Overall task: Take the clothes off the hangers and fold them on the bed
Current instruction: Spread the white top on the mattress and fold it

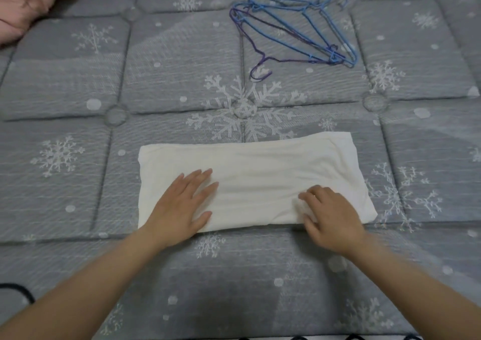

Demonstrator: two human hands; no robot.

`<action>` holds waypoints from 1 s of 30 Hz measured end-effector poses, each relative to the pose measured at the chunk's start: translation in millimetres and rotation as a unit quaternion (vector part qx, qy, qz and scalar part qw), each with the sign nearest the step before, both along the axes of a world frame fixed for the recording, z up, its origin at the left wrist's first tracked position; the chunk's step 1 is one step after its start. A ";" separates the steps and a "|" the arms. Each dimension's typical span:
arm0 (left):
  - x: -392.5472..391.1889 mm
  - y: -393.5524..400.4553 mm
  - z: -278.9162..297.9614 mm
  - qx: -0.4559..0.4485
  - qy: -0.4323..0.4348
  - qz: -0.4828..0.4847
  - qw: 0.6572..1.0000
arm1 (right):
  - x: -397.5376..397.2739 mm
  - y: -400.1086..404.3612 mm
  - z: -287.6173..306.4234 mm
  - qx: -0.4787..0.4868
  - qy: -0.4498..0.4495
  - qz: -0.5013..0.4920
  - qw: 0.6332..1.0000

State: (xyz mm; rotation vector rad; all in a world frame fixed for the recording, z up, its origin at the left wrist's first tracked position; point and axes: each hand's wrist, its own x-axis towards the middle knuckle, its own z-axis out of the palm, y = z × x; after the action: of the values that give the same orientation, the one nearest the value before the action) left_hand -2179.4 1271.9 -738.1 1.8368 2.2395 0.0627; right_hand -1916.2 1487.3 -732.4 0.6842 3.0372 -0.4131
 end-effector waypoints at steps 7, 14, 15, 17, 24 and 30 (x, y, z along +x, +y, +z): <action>6.7 109.2 -5.9 -0.058 -0.070 0.127 0.988 | -33.0 -40.8 -3.1 -0.452 -0.130 -0.341 0.814; -9.4 156.2 -11.9 -0.161 -0.052 0.113 0.979 | -58.0 -72.3 -14.2 -0.713 -0.007 -0.521 0.469; -12.2 160.7 -11.3 -0.174 -0.048 0.119 0.976 | -60.5 -77.8 -14.6 -0.721 0.023 -0.540 0.433; -17.0 171.8 -9.8 -0.205 -0.067 0.131 0.968 | -64.7 -86.8 -15.8 -0.719 0.065 -0.577 0.382; -24.9 198.5 -9.6 -0.281 -0.178 0.161 0.929 | -76.5 -87.8 -14.9 -0.717 0.115 -0.609 0.321; -40.2 203.9 11.8 -0.306 -0.319 0.214 0.871 | -81.6 -77.1 -11.1 -0.714 0.197 -0.624 0.250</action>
State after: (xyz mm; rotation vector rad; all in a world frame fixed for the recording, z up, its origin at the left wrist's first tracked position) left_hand -2219.6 1475.8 -726.3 0.8085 1.8336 0.0258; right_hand -1997.8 1410.2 -743.5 2.1451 0.0396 -2.6059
